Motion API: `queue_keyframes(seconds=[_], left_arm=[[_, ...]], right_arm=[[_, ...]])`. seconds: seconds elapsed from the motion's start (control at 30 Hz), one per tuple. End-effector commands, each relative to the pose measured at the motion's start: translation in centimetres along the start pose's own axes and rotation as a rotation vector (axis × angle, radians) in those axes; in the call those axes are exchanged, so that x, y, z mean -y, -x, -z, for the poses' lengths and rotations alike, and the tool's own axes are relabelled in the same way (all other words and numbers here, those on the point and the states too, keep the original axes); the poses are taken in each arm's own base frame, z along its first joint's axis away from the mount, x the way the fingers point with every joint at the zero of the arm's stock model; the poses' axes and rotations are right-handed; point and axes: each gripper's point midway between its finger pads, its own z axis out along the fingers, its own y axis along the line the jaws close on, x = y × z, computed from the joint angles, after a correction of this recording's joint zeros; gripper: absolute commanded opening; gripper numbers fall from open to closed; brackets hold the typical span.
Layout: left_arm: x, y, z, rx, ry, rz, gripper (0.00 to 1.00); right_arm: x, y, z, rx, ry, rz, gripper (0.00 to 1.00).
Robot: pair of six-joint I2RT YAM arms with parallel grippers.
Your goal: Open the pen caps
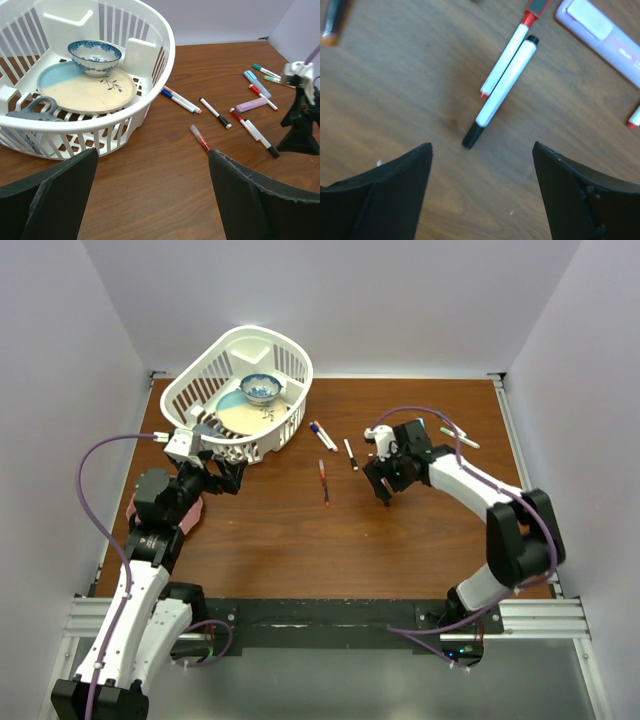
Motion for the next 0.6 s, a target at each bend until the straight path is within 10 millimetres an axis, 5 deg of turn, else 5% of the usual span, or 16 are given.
queue_keyframes(seconds=[0.0, 0.57], left_arm=[[0.4, 1.1, -0.2, 0.045, -0.021, 0.006, 0.98], [0.5, 1.0, -0.3, 0.043, -0.030, 0.006, 0.98]], right_arm=[[1.8, 1.3, -1.8, -0.087, -0.118, -0.002, 0.81], [1.3, -1.7, -5.2, -0.266, -0.091, 0.007, 0.59]])
